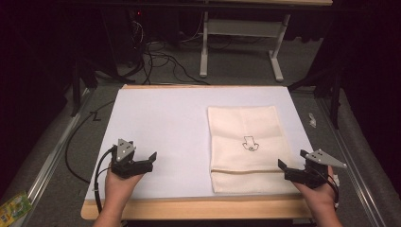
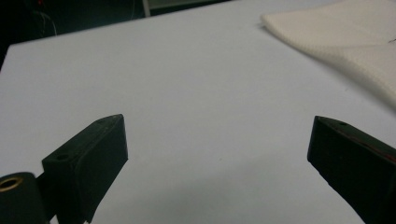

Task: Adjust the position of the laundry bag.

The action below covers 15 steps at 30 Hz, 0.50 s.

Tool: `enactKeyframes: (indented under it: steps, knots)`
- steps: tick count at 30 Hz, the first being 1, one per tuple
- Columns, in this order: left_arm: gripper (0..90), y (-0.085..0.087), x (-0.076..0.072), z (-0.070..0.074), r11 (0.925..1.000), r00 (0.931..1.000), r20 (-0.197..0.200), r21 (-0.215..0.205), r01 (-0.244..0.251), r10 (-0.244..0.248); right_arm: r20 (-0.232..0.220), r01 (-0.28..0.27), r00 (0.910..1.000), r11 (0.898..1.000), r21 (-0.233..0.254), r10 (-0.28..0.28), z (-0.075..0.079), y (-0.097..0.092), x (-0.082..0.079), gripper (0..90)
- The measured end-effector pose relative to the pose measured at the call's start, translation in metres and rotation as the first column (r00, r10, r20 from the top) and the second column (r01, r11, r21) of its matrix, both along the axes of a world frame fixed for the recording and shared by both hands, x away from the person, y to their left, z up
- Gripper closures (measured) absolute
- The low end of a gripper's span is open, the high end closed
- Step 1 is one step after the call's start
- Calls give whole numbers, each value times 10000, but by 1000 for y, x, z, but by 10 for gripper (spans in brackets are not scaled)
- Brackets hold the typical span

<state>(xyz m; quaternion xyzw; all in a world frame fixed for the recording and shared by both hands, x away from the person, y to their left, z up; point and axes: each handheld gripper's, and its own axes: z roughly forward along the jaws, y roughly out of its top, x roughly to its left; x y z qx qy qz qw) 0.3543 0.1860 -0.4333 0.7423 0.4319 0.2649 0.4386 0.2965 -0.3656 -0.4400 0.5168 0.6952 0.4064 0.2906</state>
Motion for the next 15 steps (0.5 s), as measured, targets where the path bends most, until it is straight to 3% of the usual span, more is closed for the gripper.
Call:
enactKeyframes:
  steps: [3, 6, 11, 13, 15]
  knots:
    - [69, -4, -1, 1, 9994, 9995, 206, -235, 259, -254, -47, 1, 10000, 10000, 55, 0, -1, -2, 1, 55]
    - [79, -6, 1, -1, 9987, 9991, -108, -280, 415, -419, -78, -65, 9999, 9998, 187, 66, -1, -7, 1, 97]
    - [80, -7, 1, -3, 9950, 9955, -601, -723, 685, -729, 29, 114, 9999, 9998, 181, -115, -1, -11, 0, 120]
    - [157, -8, -3, -3, 9938, 9961, -392, -805, 762, -795, -12, 269, 9996, 9989, 390, -268, -1, -16, 2, 145]
    - [166, -10, -7, -3, 9945, 9971, -26, -733, 751, -755, -149, 594, 9981, 9977, 334, -590, -3, -21, 4, 196]
